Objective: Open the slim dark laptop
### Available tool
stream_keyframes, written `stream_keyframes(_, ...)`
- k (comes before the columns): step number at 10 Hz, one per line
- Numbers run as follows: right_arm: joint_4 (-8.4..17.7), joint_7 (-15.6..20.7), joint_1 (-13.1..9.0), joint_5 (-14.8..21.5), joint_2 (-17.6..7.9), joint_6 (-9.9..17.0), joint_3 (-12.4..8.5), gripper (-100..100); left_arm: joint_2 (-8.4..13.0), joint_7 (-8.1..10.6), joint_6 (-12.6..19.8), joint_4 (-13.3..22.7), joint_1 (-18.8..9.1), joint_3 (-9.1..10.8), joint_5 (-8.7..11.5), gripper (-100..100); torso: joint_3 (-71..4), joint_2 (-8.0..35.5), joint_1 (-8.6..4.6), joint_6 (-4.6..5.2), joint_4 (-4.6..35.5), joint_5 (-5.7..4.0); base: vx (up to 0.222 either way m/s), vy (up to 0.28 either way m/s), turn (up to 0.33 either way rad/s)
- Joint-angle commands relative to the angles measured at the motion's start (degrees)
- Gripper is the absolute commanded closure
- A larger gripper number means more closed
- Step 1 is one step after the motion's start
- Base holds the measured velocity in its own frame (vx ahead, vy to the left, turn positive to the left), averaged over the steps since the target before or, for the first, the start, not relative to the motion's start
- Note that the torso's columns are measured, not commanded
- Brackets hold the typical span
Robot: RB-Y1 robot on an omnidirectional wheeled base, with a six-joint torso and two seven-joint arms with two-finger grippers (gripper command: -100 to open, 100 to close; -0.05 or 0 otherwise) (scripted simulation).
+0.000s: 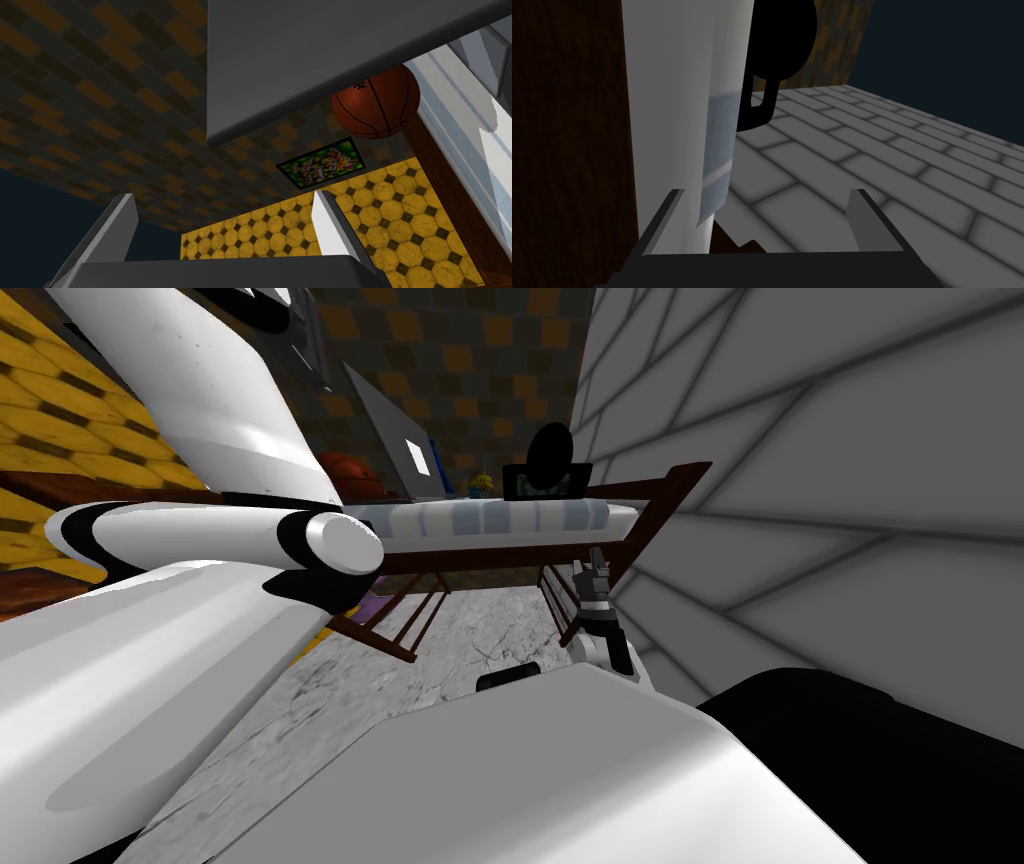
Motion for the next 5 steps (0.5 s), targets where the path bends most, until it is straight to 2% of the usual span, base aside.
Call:
stream_keyframes(1, 0.00, 0.00, 0.00, 0.00, 0.00, 0.00, 0.00, 0, 1.50, -2.06, 4.45, 4.67, -4.69, 0.74, 0.75, -100, -0.06, -0.11, 0.09, -0.01, -0.03, 0.03, 0.089, 0.064, -0.175)
stream_keyframes(5, 0.00, 0.00, 0.01, 0.00, 0.00, 0.00, 0.00, 0, 3.47, -4.43, 8.99, 10.14, -9.63, 1.58, 1.90, -100, -0.04, -0.05, -0.05, -0.01, -0.02, -0.01, 0.078, 0.047, -0.109)
